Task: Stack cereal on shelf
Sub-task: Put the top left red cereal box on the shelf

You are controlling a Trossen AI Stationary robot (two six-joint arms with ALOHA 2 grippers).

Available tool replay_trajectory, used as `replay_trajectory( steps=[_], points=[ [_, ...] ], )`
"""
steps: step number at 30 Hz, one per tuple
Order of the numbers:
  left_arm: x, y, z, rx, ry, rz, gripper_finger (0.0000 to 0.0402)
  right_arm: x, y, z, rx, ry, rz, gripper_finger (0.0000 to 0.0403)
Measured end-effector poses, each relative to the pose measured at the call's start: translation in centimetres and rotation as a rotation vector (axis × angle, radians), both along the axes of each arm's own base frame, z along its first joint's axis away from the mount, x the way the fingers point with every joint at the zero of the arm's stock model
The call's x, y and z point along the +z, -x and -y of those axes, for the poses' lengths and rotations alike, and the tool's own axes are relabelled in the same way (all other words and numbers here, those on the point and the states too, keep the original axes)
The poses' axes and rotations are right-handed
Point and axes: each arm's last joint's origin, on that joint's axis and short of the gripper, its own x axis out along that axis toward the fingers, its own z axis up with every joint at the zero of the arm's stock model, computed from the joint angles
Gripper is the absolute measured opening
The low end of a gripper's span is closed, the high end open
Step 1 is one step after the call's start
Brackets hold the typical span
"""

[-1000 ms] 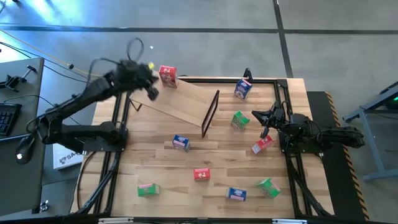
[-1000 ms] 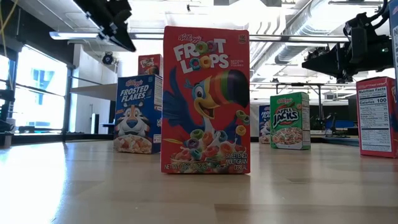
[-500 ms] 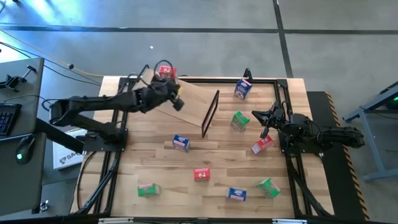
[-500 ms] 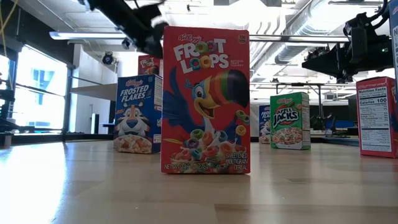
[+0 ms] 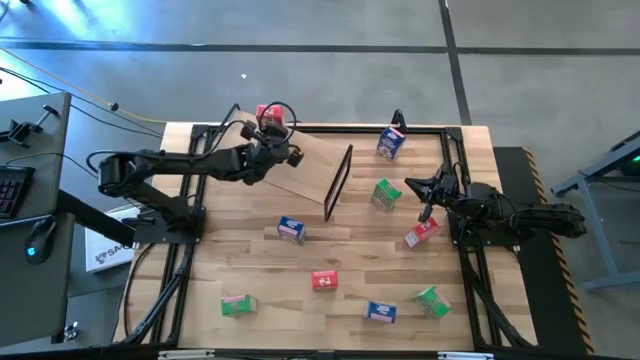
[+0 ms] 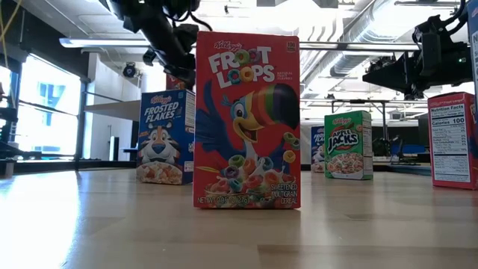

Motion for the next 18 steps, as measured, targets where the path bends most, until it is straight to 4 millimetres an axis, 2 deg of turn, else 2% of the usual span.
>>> replay_trajectory(
  steps=[6, 10, 13, 18],
  points=[
    [0.8, 1.1, 3.2, -0.074, 0.072, 0.026, 0.0019, 0.0, 0.0, 0.0, 0.0, 0.0, -0.001, 0.0],
    [0.5, 3.4, 5.1, -0.05, 0.102, 0.014, 0.0019, 0.0, 0.0, 0.0, 0.0, 0.0, 0.0, 0.0],
    [-0.1, 5.2, 4.3, 0.065, 0.102, 0.002, 0.0019, 0.0, 0.0, 0.0, 0.0, 0.0, 0.0, 0.0],
    [-0.5, 6.0, 2.2, 0.093, 0.1, -0.003, 0.0019, 0.0, 0.0, 0.0, 0.0, 0.0, 0.0, 0.0]
  ],
)
